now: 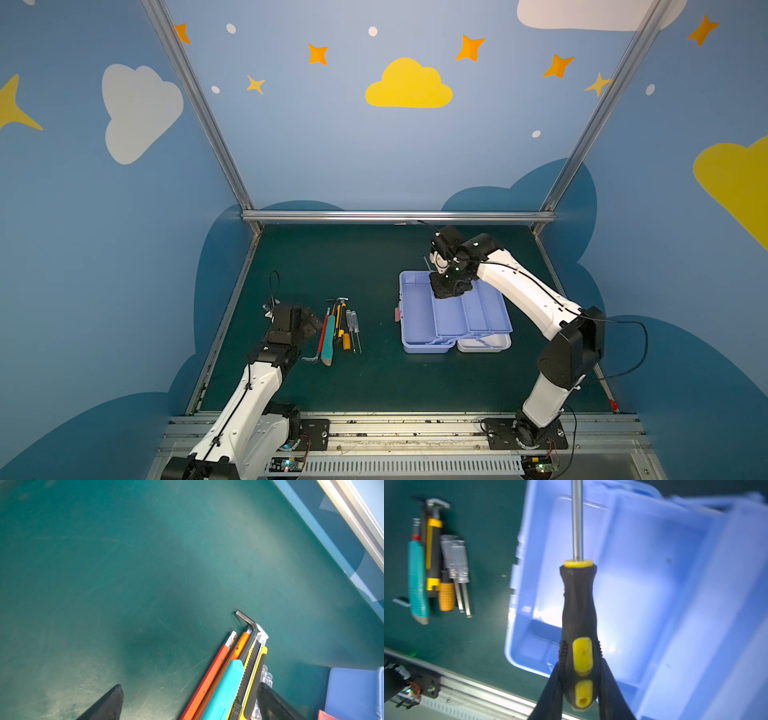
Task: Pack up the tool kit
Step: 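Carry the screwdriver over the open tray and lower it in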
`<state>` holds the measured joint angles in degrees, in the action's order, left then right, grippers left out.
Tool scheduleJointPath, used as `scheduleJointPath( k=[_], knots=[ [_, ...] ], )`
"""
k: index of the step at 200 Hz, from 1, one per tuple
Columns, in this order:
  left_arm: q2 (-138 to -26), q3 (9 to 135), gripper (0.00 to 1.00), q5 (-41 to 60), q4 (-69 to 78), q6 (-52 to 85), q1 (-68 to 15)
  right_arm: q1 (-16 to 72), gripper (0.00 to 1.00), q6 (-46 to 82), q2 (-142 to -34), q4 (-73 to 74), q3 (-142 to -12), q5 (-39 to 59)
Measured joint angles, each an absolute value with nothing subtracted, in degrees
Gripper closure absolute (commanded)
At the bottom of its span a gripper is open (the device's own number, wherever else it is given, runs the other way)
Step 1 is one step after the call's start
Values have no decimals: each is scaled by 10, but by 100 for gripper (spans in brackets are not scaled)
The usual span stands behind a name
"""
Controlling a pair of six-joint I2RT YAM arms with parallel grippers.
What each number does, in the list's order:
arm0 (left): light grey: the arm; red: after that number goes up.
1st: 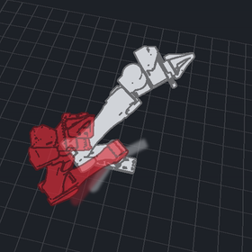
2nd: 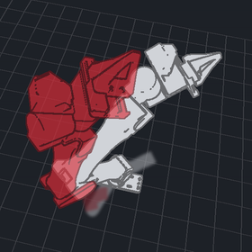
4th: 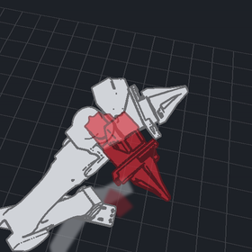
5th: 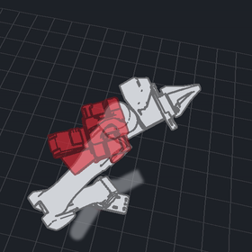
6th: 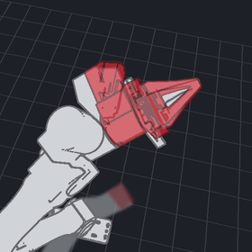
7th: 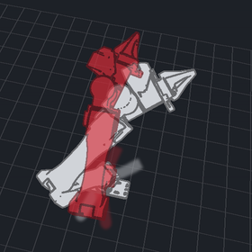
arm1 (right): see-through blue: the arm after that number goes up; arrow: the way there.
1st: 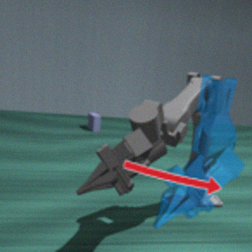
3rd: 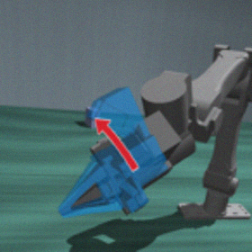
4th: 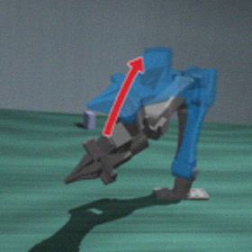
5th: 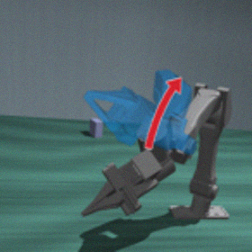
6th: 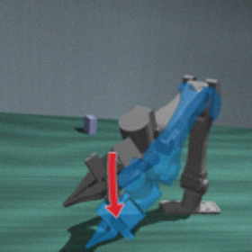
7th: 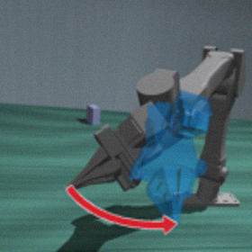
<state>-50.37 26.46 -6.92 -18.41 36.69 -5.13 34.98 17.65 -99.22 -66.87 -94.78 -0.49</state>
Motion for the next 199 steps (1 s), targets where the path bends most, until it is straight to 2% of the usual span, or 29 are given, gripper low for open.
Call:
scheduleJointPath(
  k=[76,123,136,155,174,199],
  knots=[
    [-511,273,0,-67,-191,366,-51,271,100,173,-904,-667,-827,-24],
    [-525,274,0,-62,-191,364,-51,248,100,184,-895,-662,-792,-26],
    [-527,276,0,-61,-192,362,-51,245,82,189,-895,-661,-790,-26],
    [-528,281,0,-60,-195,362,-51,244,67,193,-895,-660,-790,-26],
    [-528,285,0,-59,-195,360,-51,246,56,194,-895,-663,-793,-30],
    [-527,285,0,-59,-195,360,-51,255,50,194,-896,-677,-819,-48]
  ],
)
